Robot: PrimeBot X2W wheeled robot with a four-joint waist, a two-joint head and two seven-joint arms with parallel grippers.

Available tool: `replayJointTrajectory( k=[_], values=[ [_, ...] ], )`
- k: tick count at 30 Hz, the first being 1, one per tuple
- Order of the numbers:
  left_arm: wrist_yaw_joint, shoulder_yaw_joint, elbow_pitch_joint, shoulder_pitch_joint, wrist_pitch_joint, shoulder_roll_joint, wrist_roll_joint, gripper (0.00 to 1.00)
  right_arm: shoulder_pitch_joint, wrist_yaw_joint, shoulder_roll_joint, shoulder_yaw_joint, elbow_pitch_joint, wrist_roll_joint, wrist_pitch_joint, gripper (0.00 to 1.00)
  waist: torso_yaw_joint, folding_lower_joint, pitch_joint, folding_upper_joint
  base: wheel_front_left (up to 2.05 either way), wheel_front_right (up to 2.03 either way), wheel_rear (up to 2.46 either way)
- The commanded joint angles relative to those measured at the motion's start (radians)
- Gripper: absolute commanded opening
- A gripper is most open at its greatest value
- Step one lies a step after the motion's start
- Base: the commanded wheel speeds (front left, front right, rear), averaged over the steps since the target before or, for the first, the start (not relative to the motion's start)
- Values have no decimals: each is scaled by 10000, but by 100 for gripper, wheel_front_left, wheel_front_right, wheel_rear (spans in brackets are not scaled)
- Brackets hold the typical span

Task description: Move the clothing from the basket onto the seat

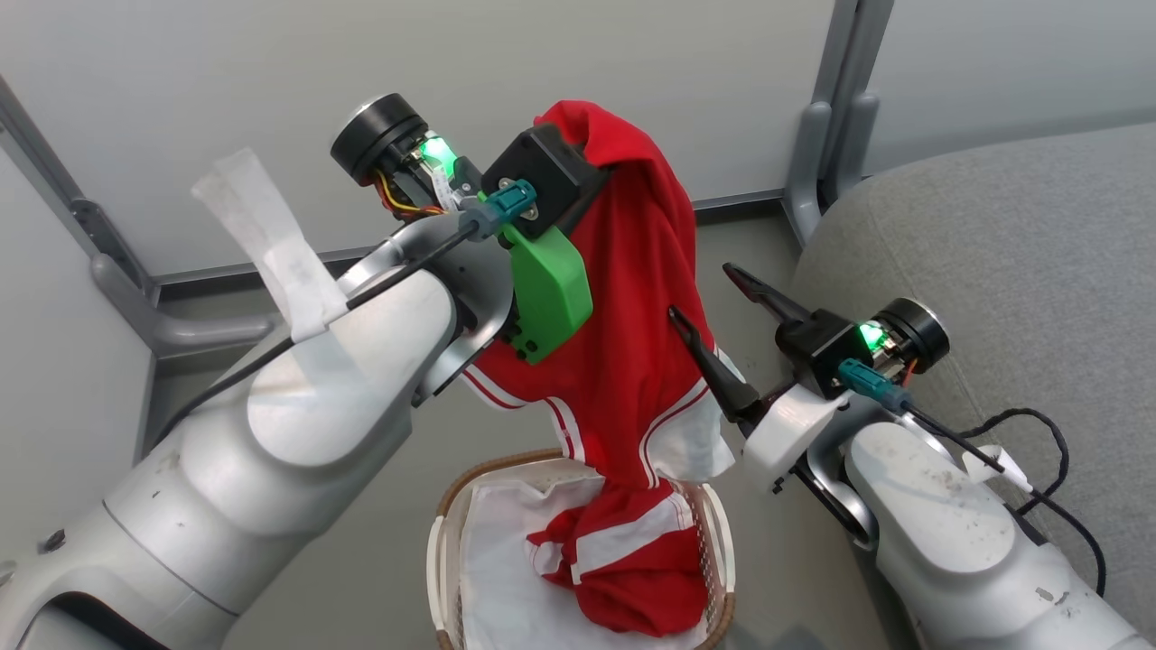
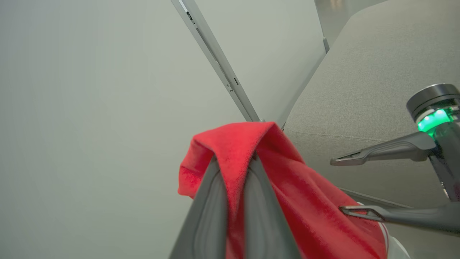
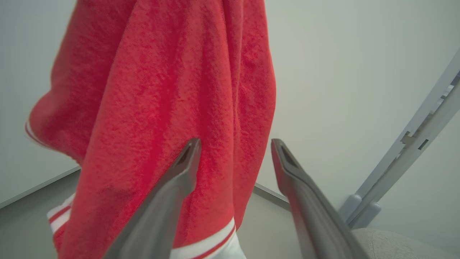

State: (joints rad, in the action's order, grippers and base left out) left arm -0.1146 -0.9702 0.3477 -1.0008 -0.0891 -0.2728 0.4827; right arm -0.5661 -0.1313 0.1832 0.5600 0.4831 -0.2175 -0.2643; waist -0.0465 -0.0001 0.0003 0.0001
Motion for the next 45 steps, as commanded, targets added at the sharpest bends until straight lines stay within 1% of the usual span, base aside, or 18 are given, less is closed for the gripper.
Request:
replayJointTrajectory(
  k=[1,6,9,14,17,18,19,20,22,27,33,34,35,36,37,45],
  values=[
    [-33,-34,-70,-108,84,8,18,0,-257,10,116,397,219,-365,-4,100,72,1,19,-1,0,0,0],
    [-56,-232,-156,-171,208,59,72,0,-1133,12,564,2174,1038,-1919,-4,100,239,1,37,-1,0,0,0],
    [-73,-323,-201,-184,243,77,115,0,-1612,10,775,3014,1287,-2686,-4,100,308,1,41,-1,0,0,0],
    [-96,-474,-240,-178,314,121,190,0,-2288,12,952,4440,1441,-3729,-4,100,366,1,46,-1,0,0,0],
    [-105,-521,-249,-152,347,156,261,0,-2614,10,890,5059,1571,-4141,-4,100,372,1,56,-1,0,0,0],
    [-108,-527,-253,-144,366,170,288,0,-2725,12,829,5197,1642,-4256,-4,87,374,1,60,-1,0,0,0],
    [-109,-535,-256,-140,376,179,301,0,-2788,10,752,5339,1688,-4341,-4,48,378,1,63,-1,0,0,0],
    [-109,-540,-252,-127,396,185,325,0,-2860,10,654,5471,1738,-4431,-4,29,385,1,67,-1,0,0,0],
    [-106,-536,-219,-98,383,153,377,0,-2993,10,536,5597,1792,-4516,-4,0,403,1,78,-1,0,0,0],
    [5,-472,-76,56,382,-20,472,0,-3018,12,387,5425,1727,-4369,-4,0,461,1,76,-1,0,0,0],
    [129,-343,137,364,496,-261,681,0,-2768,12,483,4934,1527,-4030,-4,0,448,1,38,-1,0,0,0],
    [171,-306,172,400,529,-296,701,4,-2735,12,493,4830,1496,-3968,-4,0,436,1,36,-1,0,0,0],
    [202,-255,217,465,614,-342,747,37,-2669,12,507,4699,1452,-3886,-4,0,421,1,34,-1,0,0,0],
    [218,-214,259,523,689,-390,796,76,-2606,12,511,4608,1421,-3833,-4,0,409,1,31,-1,0,0,0],
    [281,-148,314,600,769,-451,841,100,-2538,12,531,4500,1381,-3760,-4,0,389,1,28,-1,0,0,0],
    [446,191,592,1382,1416,-840,1305,100,-2164,12,704,3413,1206,-3373,-4,0,216,1,55,-1,0,0,0]
  ],
)
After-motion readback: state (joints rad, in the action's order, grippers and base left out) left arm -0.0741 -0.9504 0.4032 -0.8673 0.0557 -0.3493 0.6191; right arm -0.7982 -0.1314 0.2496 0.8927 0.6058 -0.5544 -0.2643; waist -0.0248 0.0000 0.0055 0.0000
